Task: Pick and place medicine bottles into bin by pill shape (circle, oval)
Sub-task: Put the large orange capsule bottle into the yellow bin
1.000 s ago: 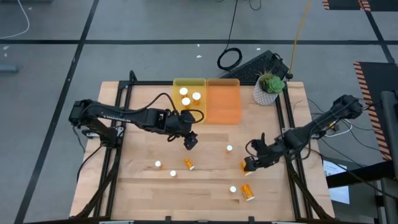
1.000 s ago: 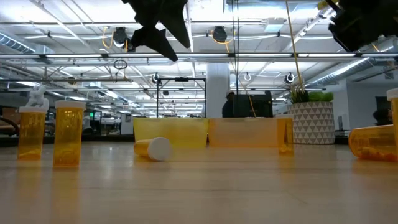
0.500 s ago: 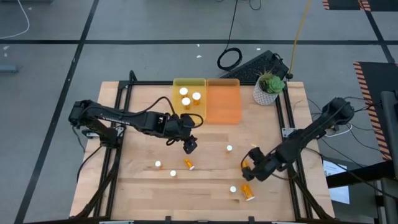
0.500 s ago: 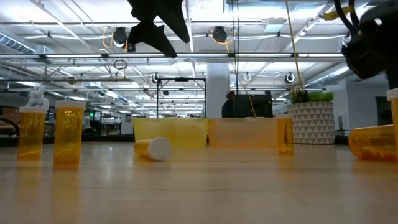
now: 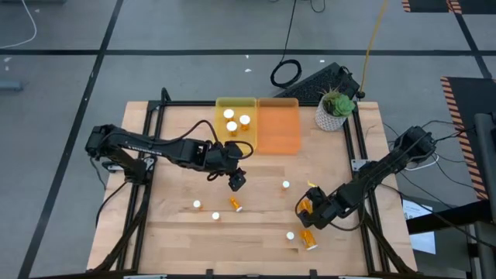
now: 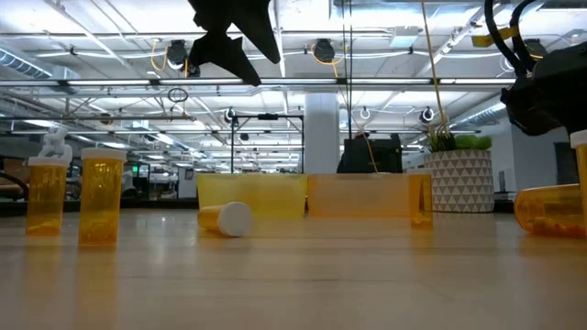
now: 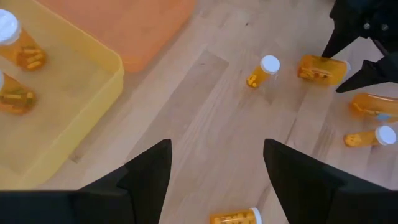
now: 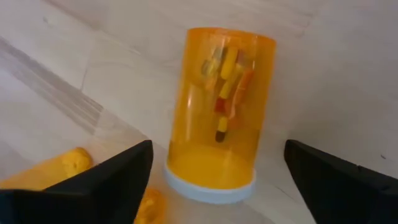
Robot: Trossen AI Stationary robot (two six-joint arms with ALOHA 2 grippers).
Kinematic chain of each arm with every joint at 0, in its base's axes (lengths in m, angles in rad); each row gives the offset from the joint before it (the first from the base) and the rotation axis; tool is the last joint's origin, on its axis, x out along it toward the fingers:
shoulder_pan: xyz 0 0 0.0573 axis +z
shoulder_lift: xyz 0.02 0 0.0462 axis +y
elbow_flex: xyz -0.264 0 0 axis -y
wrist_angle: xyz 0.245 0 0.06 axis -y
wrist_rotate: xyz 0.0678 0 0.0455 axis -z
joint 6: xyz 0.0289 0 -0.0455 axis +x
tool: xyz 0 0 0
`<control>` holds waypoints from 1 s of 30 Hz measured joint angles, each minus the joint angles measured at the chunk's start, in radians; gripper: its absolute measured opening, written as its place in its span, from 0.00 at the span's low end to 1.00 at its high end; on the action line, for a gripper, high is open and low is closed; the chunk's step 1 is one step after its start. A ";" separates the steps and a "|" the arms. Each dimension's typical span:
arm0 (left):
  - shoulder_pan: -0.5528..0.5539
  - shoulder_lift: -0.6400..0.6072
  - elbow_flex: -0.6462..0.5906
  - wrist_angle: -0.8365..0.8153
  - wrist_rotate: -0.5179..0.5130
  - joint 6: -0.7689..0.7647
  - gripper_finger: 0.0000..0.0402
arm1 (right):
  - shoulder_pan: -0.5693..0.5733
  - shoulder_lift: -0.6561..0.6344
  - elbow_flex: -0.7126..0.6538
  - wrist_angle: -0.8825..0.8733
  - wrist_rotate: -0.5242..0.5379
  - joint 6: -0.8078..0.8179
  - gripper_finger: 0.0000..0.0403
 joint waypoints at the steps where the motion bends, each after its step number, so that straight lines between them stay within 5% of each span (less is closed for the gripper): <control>1: 0.000 0.000 0.000 0.000 -0.001 -0.005 0.63 | -0.001 -0.004 0.000 -0.004 -0.004 -0.003 0.86; 14: 0.000 0.000 0.000 0.069 -0.027 -0.032 0.63 | -0.003 -0.027 -0.005 -0.011 0.000 -0.061 0.60; 30: -0.007 0.000 0.000 0.224 -0.025 -0.006 0.64 | -0.003 -0.163 -0.005 -0.014 -0.001 -0.161 0.54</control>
